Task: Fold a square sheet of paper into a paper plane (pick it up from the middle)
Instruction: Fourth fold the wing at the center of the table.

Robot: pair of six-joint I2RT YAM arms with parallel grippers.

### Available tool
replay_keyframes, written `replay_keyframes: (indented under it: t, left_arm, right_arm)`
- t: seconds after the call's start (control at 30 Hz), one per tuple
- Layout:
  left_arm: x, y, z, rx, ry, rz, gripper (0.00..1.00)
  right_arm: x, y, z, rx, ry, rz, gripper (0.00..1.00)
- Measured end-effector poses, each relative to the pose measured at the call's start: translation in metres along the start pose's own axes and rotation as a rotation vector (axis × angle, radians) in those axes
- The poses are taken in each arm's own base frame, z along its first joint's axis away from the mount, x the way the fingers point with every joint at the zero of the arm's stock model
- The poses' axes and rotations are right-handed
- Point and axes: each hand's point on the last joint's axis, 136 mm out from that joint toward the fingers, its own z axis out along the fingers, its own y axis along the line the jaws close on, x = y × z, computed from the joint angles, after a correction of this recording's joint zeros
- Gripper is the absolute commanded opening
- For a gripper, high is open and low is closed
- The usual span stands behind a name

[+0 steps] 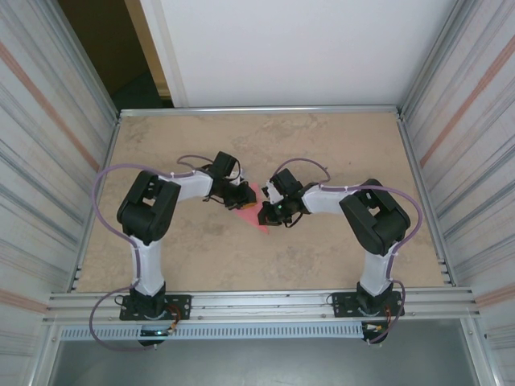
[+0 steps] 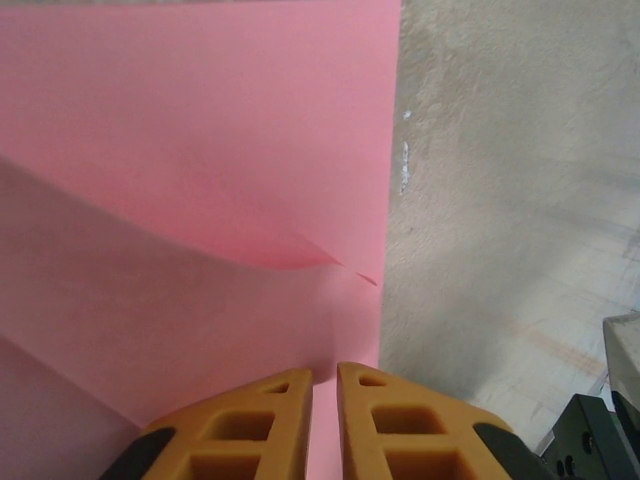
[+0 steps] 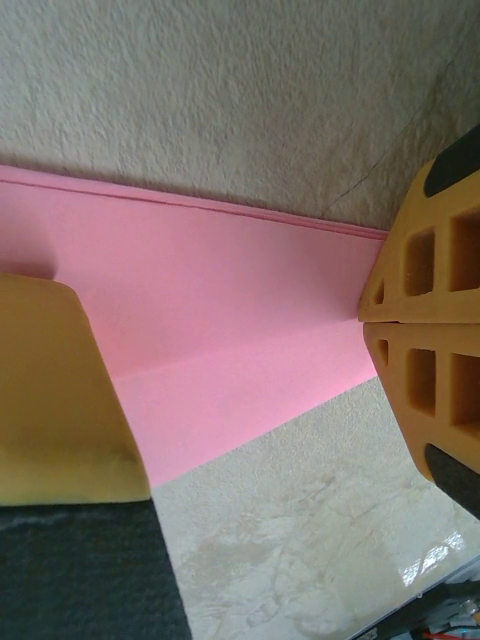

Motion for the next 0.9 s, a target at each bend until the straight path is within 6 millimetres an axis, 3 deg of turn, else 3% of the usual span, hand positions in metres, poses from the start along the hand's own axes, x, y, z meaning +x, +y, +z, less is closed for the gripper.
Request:
replay_keyframes:
  t: [0.37, 0.73, 0.9]
  left_arm:
    - [0.000, 0.002, 0.001, -0.045, 0.036, -0.033, 0.15]
    - [0.000, 0.002, 0.001, -0.057, 0.038, -0.035, 0.15]
    - [0.000, 0.002, 0.001, -0.056, 0.038, -0.035, 0.15]
  right_arm:
    - [0.015, -0.007, -0.008, 0.007, 0.005, -0.016, 0.07]
    - [0.054, -0.019, -0.032, 0.030, 0.045, -0.009, 0.07]
    - [0.035, 0.007, -0.056, -0.022, -0.049, -0.064, 0.07]
